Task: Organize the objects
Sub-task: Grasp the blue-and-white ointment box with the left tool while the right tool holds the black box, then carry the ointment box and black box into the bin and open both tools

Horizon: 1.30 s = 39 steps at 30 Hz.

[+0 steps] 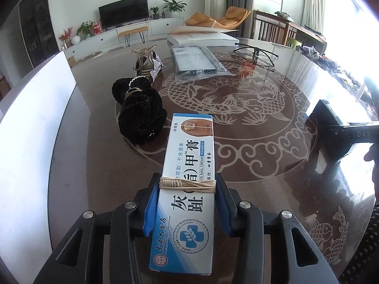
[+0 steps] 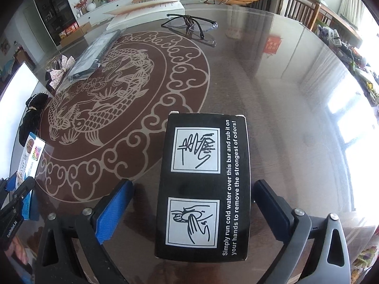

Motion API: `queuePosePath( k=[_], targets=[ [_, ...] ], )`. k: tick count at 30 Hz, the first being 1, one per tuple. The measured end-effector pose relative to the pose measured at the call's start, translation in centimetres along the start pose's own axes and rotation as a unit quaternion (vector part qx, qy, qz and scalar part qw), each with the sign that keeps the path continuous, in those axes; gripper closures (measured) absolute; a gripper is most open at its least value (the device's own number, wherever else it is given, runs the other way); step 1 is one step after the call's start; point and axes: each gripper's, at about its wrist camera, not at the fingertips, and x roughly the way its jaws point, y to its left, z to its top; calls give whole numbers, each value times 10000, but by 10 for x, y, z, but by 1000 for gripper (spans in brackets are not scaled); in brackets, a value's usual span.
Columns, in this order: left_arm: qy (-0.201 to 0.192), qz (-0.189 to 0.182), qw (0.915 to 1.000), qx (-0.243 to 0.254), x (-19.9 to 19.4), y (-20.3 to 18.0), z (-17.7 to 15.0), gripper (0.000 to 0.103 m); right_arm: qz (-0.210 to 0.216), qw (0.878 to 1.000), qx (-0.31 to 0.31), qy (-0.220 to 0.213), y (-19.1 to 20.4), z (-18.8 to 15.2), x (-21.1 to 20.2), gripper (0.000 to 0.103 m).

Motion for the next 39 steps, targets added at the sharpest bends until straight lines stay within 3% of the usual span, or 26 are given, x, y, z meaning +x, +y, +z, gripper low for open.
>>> queuePosePath(
  k=[1,6,9,19,23,26,29,35,39],
  targets=[
    [2,23,10000,-25,0,0,0,59,-189,9997,-112,-67,2,3,-3,44],
    [43,101,9999,-65,-1,-2,-1,60,127,9998,-86,101,1,0,-10,44],
    [-4,53,9999,-113,-5,-1,-4,60,534,9985,120,72,1,-11,-19,44],
    [-704,68,9972,-242,-76,6,-1,60,1414,9895,2,-289,50,-22,-68,44],
    [-1043,90,9939,-360,-123,28,3,60,1835,9815,-294,-460,100,-14,-94,44],
    [-1187,152,9906,-662,-159,65,-3,60,2282,9699,-617,-582,152,-9,-121,44],
    [-1173,593,9861,-1013,-183,117,-16,60,2823,9510,-1042,-704,214,-8,-151,44],
    [-627,1713,9670,-1778,-186,222,-61,60,3600,9068,-2117,-580,350,-25,-185,44],
    [-148,2285,9488,-2175,-172,257,-86,57,3631,8931,-2629,-382,414,-40,-168,41]
  ],
)
